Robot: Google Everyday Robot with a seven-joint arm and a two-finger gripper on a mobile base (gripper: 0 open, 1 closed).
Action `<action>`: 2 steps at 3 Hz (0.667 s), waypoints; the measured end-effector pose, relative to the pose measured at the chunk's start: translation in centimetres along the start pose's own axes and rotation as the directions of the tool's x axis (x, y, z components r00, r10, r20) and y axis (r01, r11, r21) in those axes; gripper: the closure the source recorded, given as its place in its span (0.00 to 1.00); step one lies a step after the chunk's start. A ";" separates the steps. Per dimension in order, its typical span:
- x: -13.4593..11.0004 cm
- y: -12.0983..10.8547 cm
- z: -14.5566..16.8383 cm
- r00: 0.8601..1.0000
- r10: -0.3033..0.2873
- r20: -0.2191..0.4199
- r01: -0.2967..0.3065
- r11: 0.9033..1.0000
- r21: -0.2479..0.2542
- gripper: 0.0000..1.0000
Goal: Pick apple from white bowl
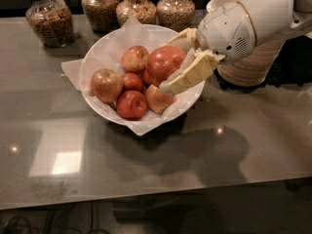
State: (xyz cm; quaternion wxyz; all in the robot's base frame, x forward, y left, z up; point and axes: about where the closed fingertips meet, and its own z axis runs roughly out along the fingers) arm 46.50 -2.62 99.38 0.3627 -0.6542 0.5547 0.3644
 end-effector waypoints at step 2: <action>-2.2 0.1 -1.8 0.998 -0.054 -0.012 0.054 0.997 0.057 1.00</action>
Offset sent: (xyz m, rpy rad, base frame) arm -0.0017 -0.0051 0.0221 0.0009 -0.0597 -0.0212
